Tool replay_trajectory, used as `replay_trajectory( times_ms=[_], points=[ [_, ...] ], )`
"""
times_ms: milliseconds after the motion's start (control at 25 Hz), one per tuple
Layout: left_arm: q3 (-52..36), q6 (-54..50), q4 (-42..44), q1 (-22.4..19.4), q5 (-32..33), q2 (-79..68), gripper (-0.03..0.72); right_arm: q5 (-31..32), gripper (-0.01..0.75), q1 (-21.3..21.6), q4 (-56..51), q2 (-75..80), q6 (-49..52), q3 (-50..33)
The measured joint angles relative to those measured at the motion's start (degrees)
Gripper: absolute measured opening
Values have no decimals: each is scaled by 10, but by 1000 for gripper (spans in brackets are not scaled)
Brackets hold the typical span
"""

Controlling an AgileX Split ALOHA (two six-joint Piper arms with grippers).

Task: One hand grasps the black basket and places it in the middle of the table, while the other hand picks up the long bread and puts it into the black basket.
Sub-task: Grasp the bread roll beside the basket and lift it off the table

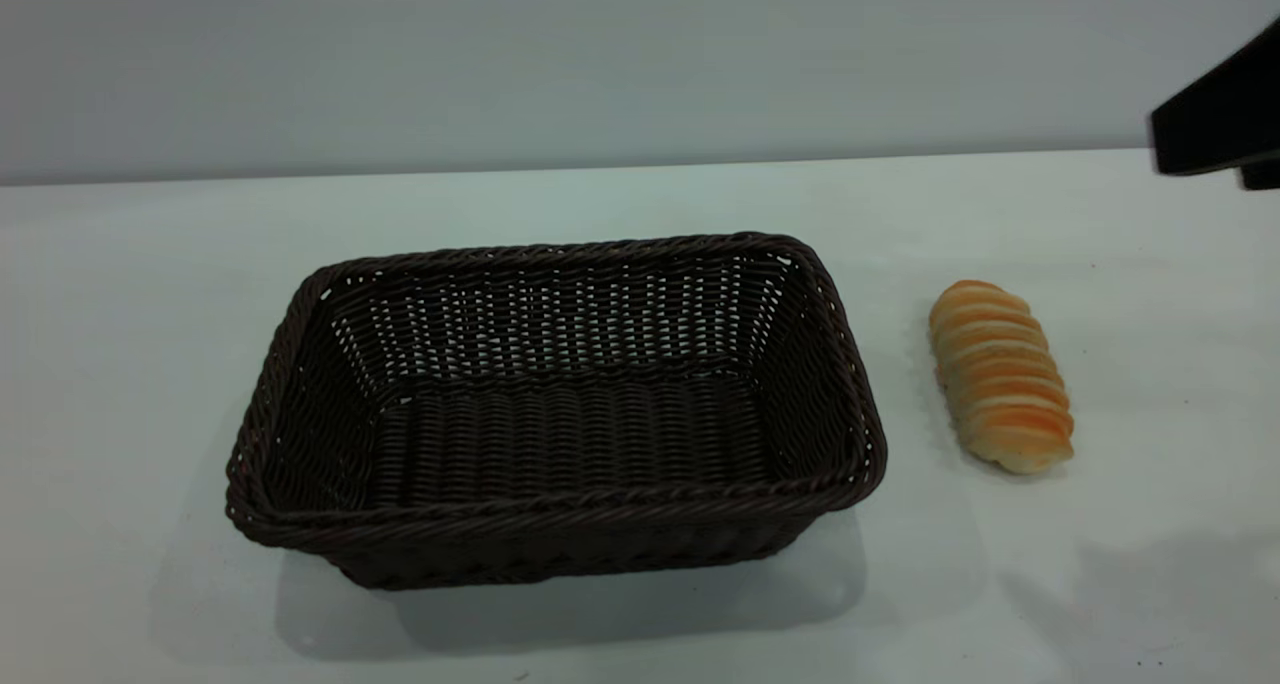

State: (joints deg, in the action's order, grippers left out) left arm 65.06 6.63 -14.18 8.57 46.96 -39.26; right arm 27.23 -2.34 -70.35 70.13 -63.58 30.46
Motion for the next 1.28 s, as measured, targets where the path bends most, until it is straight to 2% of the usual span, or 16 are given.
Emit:
replay_trajectory(
  times_ms=[160, 400, 720, 1040, 1280],
  points=[
    [0, 0, 0, 0, 55, 49, 573, -22, 466, 0, -50, 90, -72, 34],
    [0, -1, -1, 0, 84, 115, 573, -71, 468, 0, -60, 206, -120, 86],
    [1, -1, -60, 0, 138, 226, 573, -108, 468, 0, -73, 333, -149, 152],
    [5, -3, -79, 0, 189, 305, 573, -150, 468, 0, -76, 421, -179, 204],
    [5, -1, -92, 0, 193, 344, 573, -155, 468, 0, -85, 493, -181, 234]
  ],
)
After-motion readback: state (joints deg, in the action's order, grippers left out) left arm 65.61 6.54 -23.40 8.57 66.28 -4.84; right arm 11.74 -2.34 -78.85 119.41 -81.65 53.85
